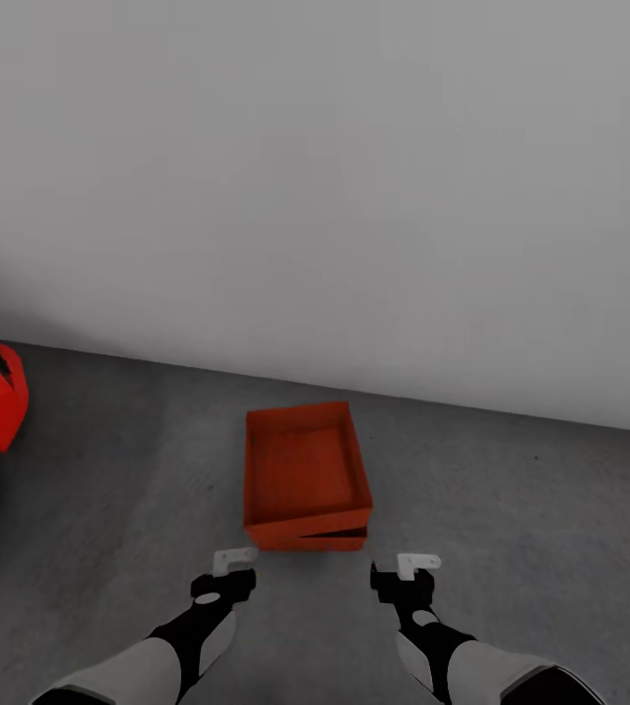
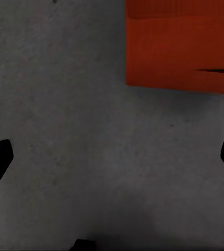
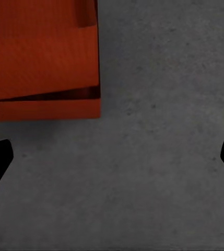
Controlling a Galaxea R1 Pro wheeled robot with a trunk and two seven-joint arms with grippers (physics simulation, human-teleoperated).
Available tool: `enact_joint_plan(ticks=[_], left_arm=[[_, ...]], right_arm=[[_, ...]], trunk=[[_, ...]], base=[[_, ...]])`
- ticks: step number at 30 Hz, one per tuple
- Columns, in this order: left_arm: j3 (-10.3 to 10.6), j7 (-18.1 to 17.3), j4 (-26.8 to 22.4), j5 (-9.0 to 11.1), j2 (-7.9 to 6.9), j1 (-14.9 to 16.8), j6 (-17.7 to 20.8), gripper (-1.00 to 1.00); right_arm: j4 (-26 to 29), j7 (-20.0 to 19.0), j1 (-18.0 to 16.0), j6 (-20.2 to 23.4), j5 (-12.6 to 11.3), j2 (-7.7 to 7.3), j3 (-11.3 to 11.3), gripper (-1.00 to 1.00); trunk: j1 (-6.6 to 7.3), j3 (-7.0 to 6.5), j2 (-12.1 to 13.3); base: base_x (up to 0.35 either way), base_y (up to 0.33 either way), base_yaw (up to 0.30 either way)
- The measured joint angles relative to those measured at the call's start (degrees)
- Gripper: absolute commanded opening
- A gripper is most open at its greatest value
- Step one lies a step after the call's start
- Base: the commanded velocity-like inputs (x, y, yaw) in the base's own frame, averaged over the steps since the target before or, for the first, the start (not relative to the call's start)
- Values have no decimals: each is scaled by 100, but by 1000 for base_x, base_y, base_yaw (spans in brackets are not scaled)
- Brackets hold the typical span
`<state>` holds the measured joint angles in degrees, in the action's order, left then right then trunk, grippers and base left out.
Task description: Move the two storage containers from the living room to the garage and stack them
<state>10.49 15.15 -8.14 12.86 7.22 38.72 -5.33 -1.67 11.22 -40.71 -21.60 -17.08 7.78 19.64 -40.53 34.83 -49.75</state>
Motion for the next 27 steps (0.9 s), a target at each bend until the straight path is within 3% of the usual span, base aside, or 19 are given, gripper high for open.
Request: enact_joint_plan(ticks=[12, 20, 27], left_arm=[[-1, -9, 4, 2, -1, 0, 14, 100], [6, -62, 30, 2, -17, 0, 2, 100], [6, -66, 58, 53, -60, 1, -11, 100]], right_arm=[[0, 1, 0, -1, -5, 1, 0, 100], [0, -6, 0, -2, -13, 1, 0, 100], [-1, -8, 1, -3, -16, 0, 0, 100]], trunk=[[1, 0, -1], [4, 0, -1], [4, 0, -1]], base=[[-323, 0, 0], [-51, 0, -6], [-2, 0, -206]])
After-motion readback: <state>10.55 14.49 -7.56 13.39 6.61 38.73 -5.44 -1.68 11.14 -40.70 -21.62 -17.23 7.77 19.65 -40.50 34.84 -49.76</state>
